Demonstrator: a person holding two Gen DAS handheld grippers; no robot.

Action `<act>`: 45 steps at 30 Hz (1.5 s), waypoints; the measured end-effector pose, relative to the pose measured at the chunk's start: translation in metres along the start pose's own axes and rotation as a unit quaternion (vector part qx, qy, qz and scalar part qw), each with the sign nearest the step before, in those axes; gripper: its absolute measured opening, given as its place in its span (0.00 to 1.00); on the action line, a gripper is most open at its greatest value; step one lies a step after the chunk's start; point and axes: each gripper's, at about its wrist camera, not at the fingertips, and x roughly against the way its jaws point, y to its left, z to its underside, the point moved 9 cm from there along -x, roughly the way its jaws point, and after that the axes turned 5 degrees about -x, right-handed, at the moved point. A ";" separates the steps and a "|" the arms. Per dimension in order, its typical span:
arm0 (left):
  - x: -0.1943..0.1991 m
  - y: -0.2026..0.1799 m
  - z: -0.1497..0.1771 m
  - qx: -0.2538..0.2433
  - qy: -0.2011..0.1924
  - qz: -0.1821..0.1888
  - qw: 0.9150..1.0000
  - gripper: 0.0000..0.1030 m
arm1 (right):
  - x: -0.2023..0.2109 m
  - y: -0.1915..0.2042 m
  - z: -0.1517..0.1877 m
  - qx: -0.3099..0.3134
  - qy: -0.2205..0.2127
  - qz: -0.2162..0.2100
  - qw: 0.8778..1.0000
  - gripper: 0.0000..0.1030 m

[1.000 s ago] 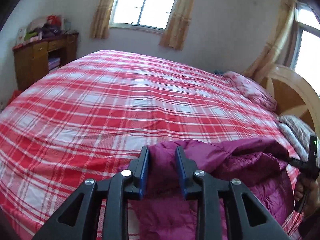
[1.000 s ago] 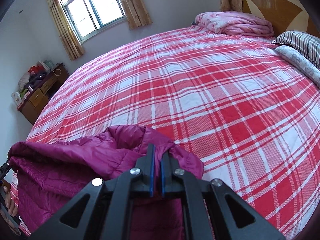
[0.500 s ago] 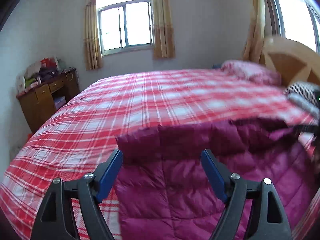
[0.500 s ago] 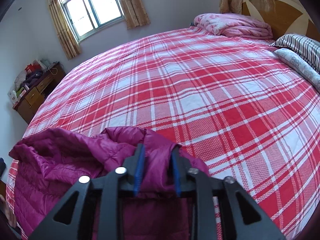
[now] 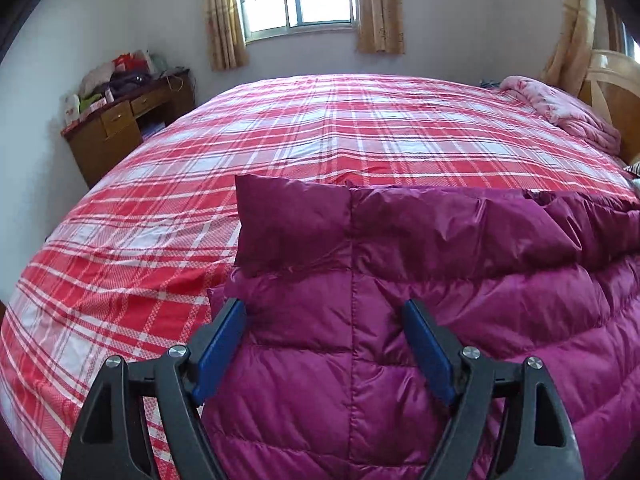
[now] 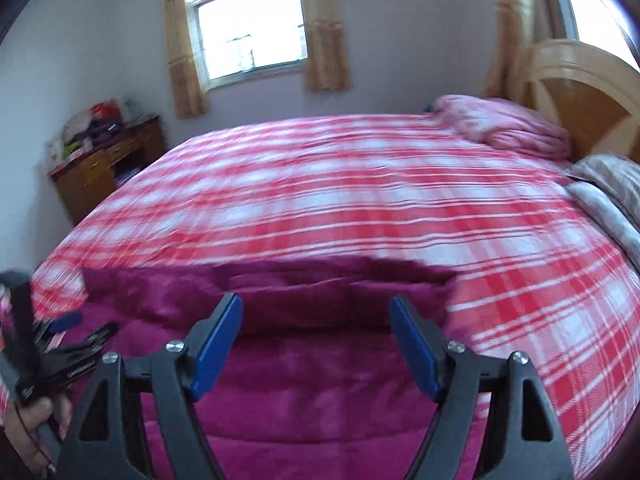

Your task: Fold large clothes

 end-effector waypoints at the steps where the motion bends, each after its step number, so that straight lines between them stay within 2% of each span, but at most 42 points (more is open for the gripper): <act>1: 0.003 0.000 -0.001 0.002 0.000 0.000 1.000 0.79 | -0.009 0.007 0.004 0.013 0.007 0.000 1.000 0.76; 4: 0.019 -0.006 -0.010 0.007 -0.025 0.008 1.000 0.79 | -0.044 0.011 0.019 0.034 0.040 0.016 0.999 0.76; 7: 0.031 -0.027 -0.019 -0.028 -0.047 0.015 0.998 0.79 | -0.072 0.003 0.032 0.042 0.059 0.040 0.997 0.74; 10: 0.028 -0.042 -0.025 -0.064 -0.056 0.003 0.996 0.79 | -0.084 -0.008 0.033 0.019 0.067 0.039 0.997 0.75; 14: 0.008 -0.050 -0.021 -0.075 -0.031 0.002 0.997 0.79 | -0.086 -0.018 0.032 -0.007 0.069 0.033 0.997 0.75; 18: -0.003 -0.052 -0.016 -0.067 -0.023 0.010 0.997 0.79 | -0.086 -0.020 0.037 -0.021 0.074 0.029 0.997 0.75; 23: -0.017 -0.050 -0.011 -0.048 -0.001 0.027 0.998 0.84 | -0.089 -0.018 0.040 -0.023 0.078 0.032 0.996 0.75; 31: -0.026 -0.050 -0.007 -0.040 0.017 0.033 0.999 0.89 | -0.092 -0.020 0.043 -0.025 0.085 0.035 0.995 0.75; 45: -0.033 -0.051 -0.004 -0.037 0.033 0.035 0.998 0.91 | -0.098 -0.021 0.046 -0.015 0.096 0.051 0.994 0.77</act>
